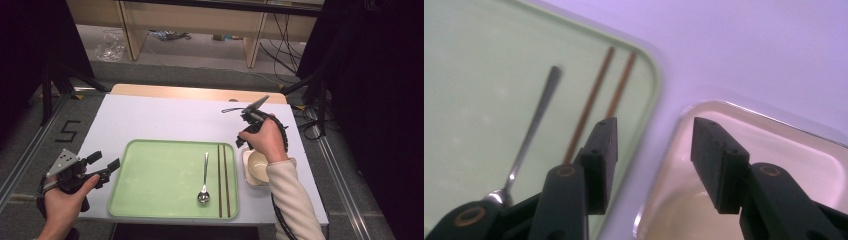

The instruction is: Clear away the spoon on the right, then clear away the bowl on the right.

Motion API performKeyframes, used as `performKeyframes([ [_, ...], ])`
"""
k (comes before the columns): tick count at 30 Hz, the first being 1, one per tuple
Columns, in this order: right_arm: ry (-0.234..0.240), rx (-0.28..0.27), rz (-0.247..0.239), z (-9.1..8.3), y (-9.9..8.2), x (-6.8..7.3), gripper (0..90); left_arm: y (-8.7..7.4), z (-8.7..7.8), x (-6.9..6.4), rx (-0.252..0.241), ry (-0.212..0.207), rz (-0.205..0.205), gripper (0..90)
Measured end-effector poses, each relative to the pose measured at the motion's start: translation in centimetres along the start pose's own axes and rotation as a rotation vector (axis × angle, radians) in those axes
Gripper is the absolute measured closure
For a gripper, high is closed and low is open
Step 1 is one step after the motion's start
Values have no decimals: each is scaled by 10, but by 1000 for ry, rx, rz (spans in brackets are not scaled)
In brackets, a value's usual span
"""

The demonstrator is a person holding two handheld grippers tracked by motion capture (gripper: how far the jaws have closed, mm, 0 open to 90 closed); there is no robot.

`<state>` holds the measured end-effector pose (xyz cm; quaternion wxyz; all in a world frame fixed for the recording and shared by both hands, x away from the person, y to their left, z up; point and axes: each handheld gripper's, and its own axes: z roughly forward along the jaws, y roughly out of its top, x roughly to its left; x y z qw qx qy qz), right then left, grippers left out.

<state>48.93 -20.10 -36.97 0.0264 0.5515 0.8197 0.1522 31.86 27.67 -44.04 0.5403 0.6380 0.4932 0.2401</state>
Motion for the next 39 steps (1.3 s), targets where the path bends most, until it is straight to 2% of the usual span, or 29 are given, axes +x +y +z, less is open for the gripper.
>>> performKeyframes([
  [1,1,31,63,-4,-1,-1,540,0,0,0,0,0,-1,230],
  [3,-14,8,39,-7,-4,-13,540,0,1,0,1,2,2,231],
  [4,-19,39,103,-10,-5,-14,539,0,1,0,4,2,3,231],
  [6,-23,35,119,-13,-9,-21,539,0,2,-1,4,0,2,231],
  [7,-24,17,101,-14,-10,-27,536,0,2,-1,5,-1,1,231],
  [9,-35,24,115,-17,-13,-35,532,0,2,-1,4,0,3,231],
  [10,-43,18,104,-18,-15,-40,532,0,2,-1,4,1,2,231],
  [11,-49,36,146,-21,-16,-42,532,0,2,0,3,2,2,231],
  [13,-67,37,181,-26,-19,-47,529,0,2,0,4,1,1,231],
  [14,-64,5,116,-24,-21,-55,528,0,2,-1,5,0,3,231],
  [15,-66,29,191,-27,-22,-53,526,0,1,-1,4,-1,6,231],
  [17,-70,48,224,-29,-25,-55,520,0,1,-1,0,-1,7,231],
  [18,-78,39,180,-29,-26,-59,519,0,1,0,1,0,5,231],
  [19,-72,58,218,-30,-26,-58,518,0,1,0,2,1,2,231],
  [21,-70,61,226,-30,-28,-60,518,0,1,-1,1,3,2,231],
  [22,-75,64,214,-30,-28,-62,518,0,1,-1,0,2,4,231],
  [24,-72,69,239,-29,-30,-63,519,1,1,-2,0,-1,4,231],
  [26,-77,49,232,-27,-31,-65,522,0,1,-2,-1,-7,7,231],
  [28,-80,70,246,-27,-32,-66,526,0,0,-2,-1,-5,3,231],
  [29,-85,60,210,-26,-34,-69,529,1,0,-1,-6,-6,0,231],
  [32,-81,61,193,-25,-39,-72,530,1,0,-2,-4,-10,1,231],
  [35,-102,88,277,-27,-43,-71,530,1,1,-2,-3,-13,5,231],
  [36,-94,80,245,-27,-45,-75,532,1,2,-2,-2,-14,3,231],
  [39,-91,89,255,-26,-49,-79,531,1,3,-2,-1,-12,3,231],
])
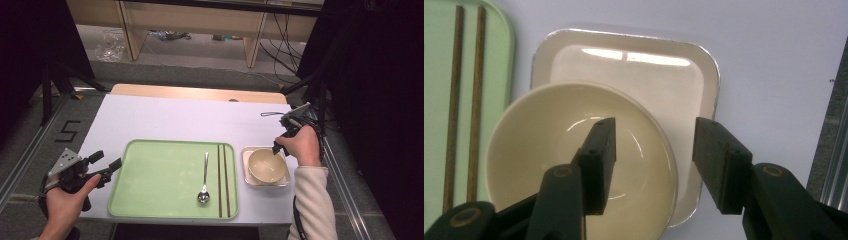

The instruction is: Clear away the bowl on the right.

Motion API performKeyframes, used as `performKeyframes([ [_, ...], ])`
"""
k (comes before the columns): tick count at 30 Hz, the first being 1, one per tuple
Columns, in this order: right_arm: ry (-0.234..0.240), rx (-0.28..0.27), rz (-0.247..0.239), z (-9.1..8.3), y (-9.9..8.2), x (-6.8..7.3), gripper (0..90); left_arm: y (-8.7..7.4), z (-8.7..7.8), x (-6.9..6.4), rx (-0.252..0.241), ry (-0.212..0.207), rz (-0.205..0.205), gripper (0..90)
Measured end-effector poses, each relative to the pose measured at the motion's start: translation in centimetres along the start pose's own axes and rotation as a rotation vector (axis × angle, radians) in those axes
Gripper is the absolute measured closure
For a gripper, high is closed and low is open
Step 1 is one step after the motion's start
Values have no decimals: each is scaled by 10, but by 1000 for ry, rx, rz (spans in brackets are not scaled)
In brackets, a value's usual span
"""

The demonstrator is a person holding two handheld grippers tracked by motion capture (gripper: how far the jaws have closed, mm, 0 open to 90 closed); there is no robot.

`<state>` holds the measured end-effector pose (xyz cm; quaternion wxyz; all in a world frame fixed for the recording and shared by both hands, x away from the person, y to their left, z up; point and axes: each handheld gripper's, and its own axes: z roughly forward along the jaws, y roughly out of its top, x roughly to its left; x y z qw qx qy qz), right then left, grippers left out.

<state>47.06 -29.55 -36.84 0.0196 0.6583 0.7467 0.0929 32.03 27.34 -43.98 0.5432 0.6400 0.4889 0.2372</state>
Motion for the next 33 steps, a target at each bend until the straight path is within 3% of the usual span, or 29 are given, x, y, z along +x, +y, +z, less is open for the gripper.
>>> performKeyframes([
  [6,0,21,2,4,-4,-8,542,0,0,0,3,2,-1,231],
  [8,-1,39,-28,8,-4,-11,552,0,0,0,3,2,-1,231],
  [9,3,57,16,8,-4,-7,558,-1,0,0,3,2,-2,231],
  [10,3,78,28,9,-4,-6,563,-1,0,0,4,3,-2,231],
  [12,10,63,6,15,-4,-7,566,0,0,0,0,2,-1,231],
  [14,0,99,-18,18,-2,-9,572,0,0,0,2,2,-1,231],
  [15,-4,84,-4,21,-3,-8,572,-1,0,0,5,2,0,231],
  [17,-2,101,-32,25,-2,-11,575,-1,0,0,6,2,1,231],
  [18,1,117,-15,26,-1,-10,576,-1,0,0,5,2,0,231],
  [19,-1,121,-65,28,-1,-13,578,-1,0,0,4,2,1,231],
  [20,6,92,-69,33,-1,-13,580,-1,0,0,5,1,1,231],
  [21,0,119,-37,34,-1,-11,588,-1,0,0,6,1,2,231],
  [22,10,121,-70,37,-1,-13,603,-1,0,0,7,0,4,231],
  [23,9,138,-14,39,-2,-9,607,-1,0,0,7,-1,4,231],
  [24,16,132,-56,41,-1,-12,609,-1,0,0,8,-2,5,230],
  [25,20,159,-28,42,-1,-10,611,0,0,0,7,-2,5,231],
  [27,18,143,-67,47,-1,-13,623,0,0,0,5,-2,4,231],
  [28,22,153,-65,47,-1,-13,627,0,0,0,5,-2,4,231],
  [29,19,173,-33,47,-1,-11,633,-1,0,0,6,-2,4,231],
  [30,22,153,-65,50,-1,-14,642,0,0,0,6,-2,4,230],
  [31,25,178,-33,50,0,-13,651,0,0,0,6,-3,4,231],
  [33,21,183,-49,52,-1,-14,670,0,0,0,6,-2,5,230],
])
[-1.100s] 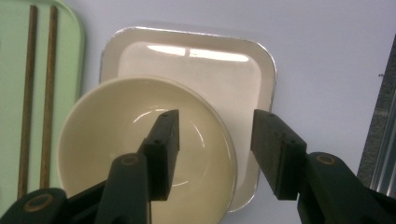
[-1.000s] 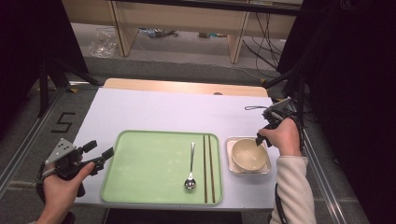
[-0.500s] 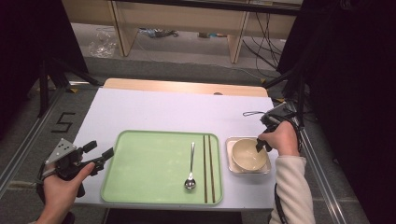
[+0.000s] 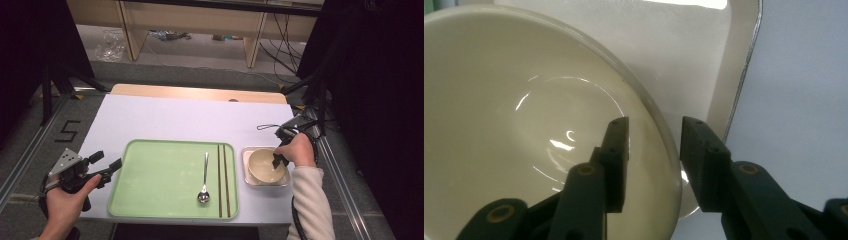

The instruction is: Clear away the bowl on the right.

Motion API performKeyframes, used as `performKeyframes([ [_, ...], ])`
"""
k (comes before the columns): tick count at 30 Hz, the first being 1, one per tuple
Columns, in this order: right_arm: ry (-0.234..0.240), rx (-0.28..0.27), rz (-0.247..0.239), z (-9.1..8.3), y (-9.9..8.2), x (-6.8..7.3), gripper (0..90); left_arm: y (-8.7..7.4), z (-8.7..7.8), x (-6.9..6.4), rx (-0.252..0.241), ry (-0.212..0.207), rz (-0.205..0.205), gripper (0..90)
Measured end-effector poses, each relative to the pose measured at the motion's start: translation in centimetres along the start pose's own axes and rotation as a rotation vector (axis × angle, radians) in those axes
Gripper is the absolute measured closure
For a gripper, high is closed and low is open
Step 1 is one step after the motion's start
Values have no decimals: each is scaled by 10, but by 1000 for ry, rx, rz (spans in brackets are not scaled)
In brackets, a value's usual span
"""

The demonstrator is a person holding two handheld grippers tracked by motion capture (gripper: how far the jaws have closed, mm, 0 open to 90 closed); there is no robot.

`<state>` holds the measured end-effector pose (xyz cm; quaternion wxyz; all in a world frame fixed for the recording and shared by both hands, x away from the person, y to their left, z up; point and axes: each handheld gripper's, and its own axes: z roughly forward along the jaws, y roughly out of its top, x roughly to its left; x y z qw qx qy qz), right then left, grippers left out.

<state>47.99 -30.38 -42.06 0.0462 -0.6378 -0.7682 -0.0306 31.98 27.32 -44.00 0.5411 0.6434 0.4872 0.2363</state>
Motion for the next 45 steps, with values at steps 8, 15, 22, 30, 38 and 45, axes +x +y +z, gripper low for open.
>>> performKeyframes([
  [8,-4,34,7,3,1,1,773,0,0,0,-2,0,1,230],
  [15,-2,55,-3,3,2,1,818,0,0,0,-3,0,0,231],
  [22,35,23,-56,4,1,-7,851,0,0,0,-2,0,0,231],
  [30,44,28,-18,-1,0,-3,861,0,0,0,-3,0,0,230],
  [38,49,31,-15,-2,0,-4,861,0,0,0,-3,0,0,230],
  [45,54,-3,-46,-2,-1,-6,858,0,0,0,-2,0,0,230],
])
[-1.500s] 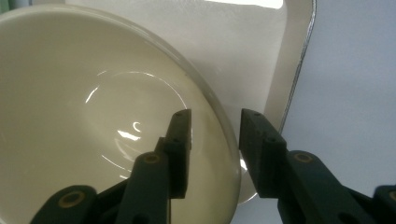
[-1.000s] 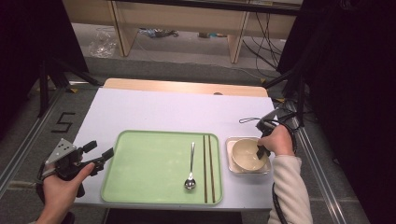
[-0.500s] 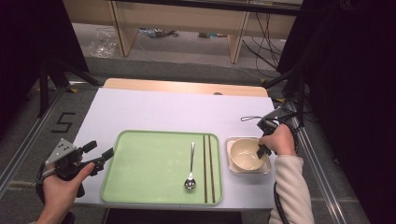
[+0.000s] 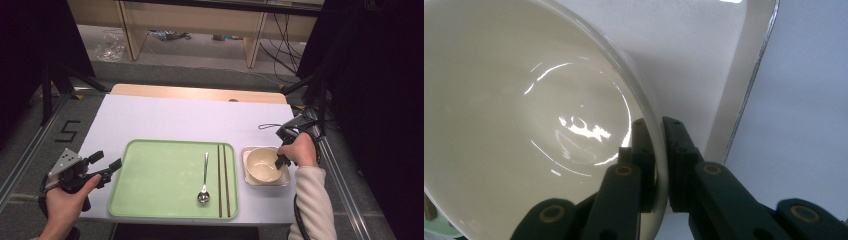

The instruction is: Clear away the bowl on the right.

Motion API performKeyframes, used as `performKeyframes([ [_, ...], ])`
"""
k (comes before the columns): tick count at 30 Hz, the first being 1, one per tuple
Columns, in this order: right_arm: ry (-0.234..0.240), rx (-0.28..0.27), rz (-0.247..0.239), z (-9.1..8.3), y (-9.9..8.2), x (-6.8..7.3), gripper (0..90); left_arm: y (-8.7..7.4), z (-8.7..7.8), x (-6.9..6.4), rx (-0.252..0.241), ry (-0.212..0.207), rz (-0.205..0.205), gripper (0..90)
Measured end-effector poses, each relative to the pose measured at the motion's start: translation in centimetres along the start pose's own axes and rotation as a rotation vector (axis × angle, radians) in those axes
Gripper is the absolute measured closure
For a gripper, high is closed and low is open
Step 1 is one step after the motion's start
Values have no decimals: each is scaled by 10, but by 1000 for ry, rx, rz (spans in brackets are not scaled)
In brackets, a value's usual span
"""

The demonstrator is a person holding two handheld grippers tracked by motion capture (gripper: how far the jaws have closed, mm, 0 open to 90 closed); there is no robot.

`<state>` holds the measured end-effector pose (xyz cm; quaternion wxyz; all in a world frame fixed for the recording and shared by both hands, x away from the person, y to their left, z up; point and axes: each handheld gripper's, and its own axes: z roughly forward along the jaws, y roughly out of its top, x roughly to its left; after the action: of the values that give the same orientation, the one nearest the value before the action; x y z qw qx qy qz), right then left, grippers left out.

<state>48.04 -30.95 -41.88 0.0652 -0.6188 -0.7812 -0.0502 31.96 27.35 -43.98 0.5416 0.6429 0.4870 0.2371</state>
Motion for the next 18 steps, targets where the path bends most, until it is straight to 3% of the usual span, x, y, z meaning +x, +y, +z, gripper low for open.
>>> performKeyframes([
  [1,0,12,7,-2,0,0,858,0,0,0,0,0,0,230],
  [2,2,13,45,-2,0,3,859,0,0,0,0,0,-1,230],
  [3,8,13,33,-3,0,3,859,0,0,0,0,0,0,230],
  [4,12,-16,-16,-3,0,0,858,0,0,0,0,0,0,230],
  [5,14,-9,-10,-4,0,1,859,0,0,0,0,0,0,230],
  [6,19,10,73,-7,-1,9,859,0,0,0,0,0,0,230],
  [7,14,-23,-21,-7,-1,4,859,0,0,0,0,0,0,230],
  [8,18,-1,57,-10,-1,10,859,0,0,0,0,0,0,230],
  [9,5,-34,-18,-11,0,7,859,0,0,0,0,0,0,230],
  [10,11,-11,20,-15,-1,11,859,0,0,0,1,1,0,230],
  [11,14,-29,41,-16,-1,14,859,0,0,0,1,0,0,230],
  [12,10,-46,-14,-19,-1,13,859,0,0,0,1,0,0,230],
  [16,16,-58,13,-27,-2,23,860,0,0,0,1,-1,-1,230],
  [17,20,-77,-18,-28,-1,24,859,0,0,0,1,-1,0,230],
  [18,26,-53,8,-31,-1,28,860,0,0,0,2,0,0,230],
])
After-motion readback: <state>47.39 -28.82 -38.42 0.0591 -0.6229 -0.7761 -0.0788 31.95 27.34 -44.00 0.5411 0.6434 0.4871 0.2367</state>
